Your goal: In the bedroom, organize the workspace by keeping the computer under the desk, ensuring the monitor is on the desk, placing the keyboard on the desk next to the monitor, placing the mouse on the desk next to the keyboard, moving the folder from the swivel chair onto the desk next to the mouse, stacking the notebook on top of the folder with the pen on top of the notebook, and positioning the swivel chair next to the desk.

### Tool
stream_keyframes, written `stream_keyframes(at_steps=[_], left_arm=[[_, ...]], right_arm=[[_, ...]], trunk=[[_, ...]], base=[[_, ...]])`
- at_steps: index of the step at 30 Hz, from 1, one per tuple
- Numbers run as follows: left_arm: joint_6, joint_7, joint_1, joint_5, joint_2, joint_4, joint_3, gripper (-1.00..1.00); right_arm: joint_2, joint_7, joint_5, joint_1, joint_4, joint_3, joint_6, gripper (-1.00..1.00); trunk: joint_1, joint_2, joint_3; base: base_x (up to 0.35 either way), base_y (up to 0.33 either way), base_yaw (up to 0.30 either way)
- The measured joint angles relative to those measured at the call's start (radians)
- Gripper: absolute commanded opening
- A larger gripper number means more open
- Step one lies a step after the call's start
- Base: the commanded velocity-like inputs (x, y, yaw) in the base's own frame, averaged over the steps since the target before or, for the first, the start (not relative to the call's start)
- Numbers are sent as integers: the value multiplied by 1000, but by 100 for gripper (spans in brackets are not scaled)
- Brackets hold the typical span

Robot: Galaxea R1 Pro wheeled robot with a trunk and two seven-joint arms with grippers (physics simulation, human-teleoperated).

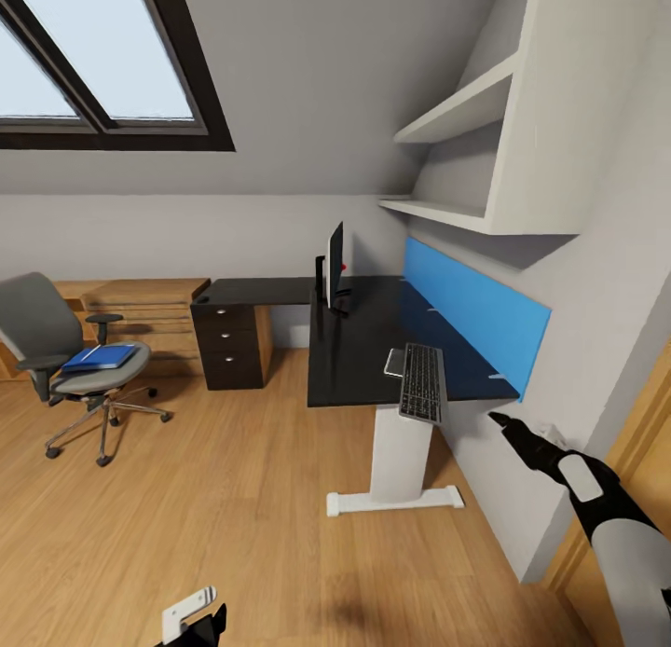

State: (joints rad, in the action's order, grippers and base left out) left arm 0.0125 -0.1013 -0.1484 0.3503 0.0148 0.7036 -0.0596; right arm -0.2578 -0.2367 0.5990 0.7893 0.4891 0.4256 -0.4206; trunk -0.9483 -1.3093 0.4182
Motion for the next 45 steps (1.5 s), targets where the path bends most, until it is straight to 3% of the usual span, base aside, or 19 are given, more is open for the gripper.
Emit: stream_keyframes(at_steps=[5, 9, 14, 45], left_arm=[[0, 0, 0, 1, 4, 0, 0, 100], [0, 0, 0, 1, 5, 0, 0, 100], [0, 0, 0, 1, 6, 0, 0, 100], [0, 0, 0, 3, 5, 0, 0, 100]], right_arm=[[-4, -43, 16, -3, 0, 0, -7, 100], [-6, -131, 17, -11, 0, 0, -8, 100], [-6, -179, 16, -21, 0, 0, -8, 100], [-6, -207, 10, -23, -20, -1, -6, 100]], trunk=[[0, 0, 0], [0, 0, 0], [-8, -14, 6], [-126, -231, 103]], base=[[0, 0, -2], [0, 0, 0], [0, 0, 0], [0, 0, 0]])
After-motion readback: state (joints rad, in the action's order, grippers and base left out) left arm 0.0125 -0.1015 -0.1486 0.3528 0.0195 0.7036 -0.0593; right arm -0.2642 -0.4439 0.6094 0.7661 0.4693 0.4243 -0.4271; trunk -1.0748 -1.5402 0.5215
